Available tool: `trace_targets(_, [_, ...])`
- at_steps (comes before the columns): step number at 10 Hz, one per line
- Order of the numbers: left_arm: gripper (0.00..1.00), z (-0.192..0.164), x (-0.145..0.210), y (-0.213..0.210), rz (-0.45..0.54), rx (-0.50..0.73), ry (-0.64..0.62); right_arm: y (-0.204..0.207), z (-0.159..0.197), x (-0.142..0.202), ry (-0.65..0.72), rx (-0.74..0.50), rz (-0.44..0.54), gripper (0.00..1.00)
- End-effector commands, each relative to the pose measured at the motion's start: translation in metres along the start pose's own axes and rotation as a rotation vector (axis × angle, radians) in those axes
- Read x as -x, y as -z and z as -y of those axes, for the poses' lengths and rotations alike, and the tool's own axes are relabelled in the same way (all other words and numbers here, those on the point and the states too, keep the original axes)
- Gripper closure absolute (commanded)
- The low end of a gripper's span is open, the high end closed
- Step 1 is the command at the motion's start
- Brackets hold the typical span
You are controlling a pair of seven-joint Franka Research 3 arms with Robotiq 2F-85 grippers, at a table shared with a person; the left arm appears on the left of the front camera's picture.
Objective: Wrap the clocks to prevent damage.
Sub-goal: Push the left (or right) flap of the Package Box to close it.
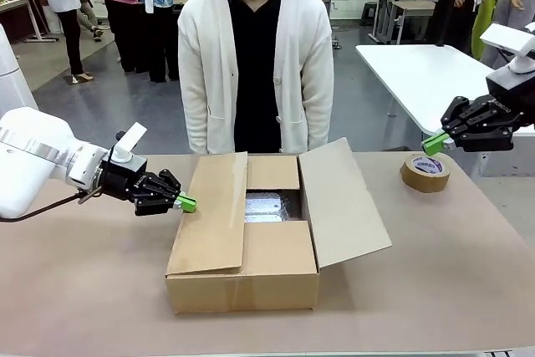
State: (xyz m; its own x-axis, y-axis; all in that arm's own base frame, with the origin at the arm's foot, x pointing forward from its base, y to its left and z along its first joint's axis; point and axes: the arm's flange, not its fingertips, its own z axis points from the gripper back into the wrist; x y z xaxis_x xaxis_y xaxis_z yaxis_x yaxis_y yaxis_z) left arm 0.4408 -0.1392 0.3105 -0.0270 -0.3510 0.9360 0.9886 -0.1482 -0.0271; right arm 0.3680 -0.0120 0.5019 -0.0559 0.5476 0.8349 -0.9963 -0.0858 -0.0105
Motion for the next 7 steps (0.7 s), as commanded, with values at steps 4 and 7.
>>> trace_targets(4, [1.0, 0.001, 0.004, 0.003, -0.009, -0.004, 0.002, 0.063, 0.025, 0.075, 0.099, 0.022, -0.021, 0.99])
trace_targets(7, [1.0, 0.001, 0.004, 0.003, -0.009, -0.004, 0.002, 0.099, 0.038, 0.103, 0.147, 0.046, -0.085, 0.99])
